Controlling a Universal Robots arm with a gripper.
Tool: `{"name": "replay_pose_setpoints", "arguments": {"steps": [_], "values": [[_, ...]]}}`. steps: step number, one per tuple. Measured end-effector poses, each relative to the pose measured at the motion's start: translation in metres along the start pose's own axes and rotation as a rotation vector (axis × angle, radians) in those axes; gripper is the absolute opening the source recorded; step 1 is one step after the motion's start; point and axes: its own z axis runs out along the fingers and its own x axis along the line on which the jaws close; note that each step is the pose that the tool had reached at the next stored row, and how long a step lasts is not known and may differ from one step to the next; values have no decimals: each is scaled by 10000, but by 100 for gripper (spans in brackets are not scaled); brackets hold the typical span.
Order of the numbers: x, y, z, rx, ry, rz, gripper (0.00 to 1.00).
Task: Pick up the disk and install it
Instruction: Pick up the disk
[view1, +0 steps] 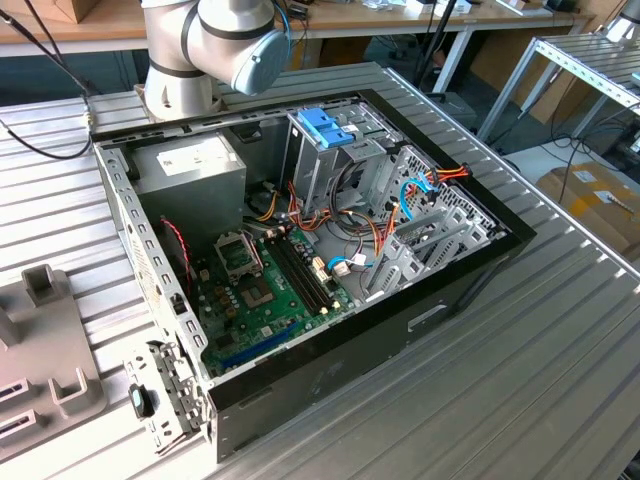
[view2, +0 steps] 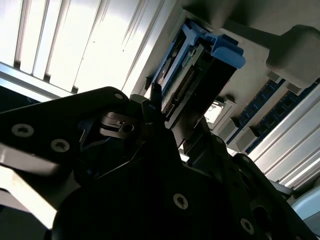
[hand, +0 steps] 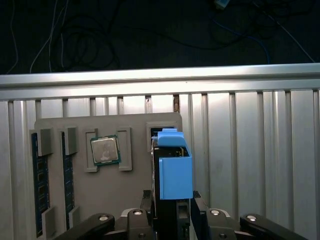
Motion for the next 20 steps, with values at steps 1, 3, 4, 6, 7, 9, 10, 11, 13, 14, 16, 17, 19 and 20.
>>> {"name": "replay_pose_setpoints", "arguments": {"steps": [1,3,4,6,7,9,10,11,13,14,16,17,19,20], "values": [[0,0,0,0,1,0,43],[-1,0,0,0,0,0,43],[-1,0,-8,-2,1,0,43],[0,0,-26,0,0,0,43],[0,0,-34,0,0,0,43],[0,0,-36,4,-1,1,43],[1,0,-37,3,-1,0,43],[1,0,-39,0,0,1,43],[1,0,-40,0,0,0,43],[1,0,-40,1,0,0,43],[1,0,-42,0,0,0,43],[1,0,-42,0,0,0,42],[1,0,-43,0,1,0,35],[1,0,-44,0,1,0,35]]}}
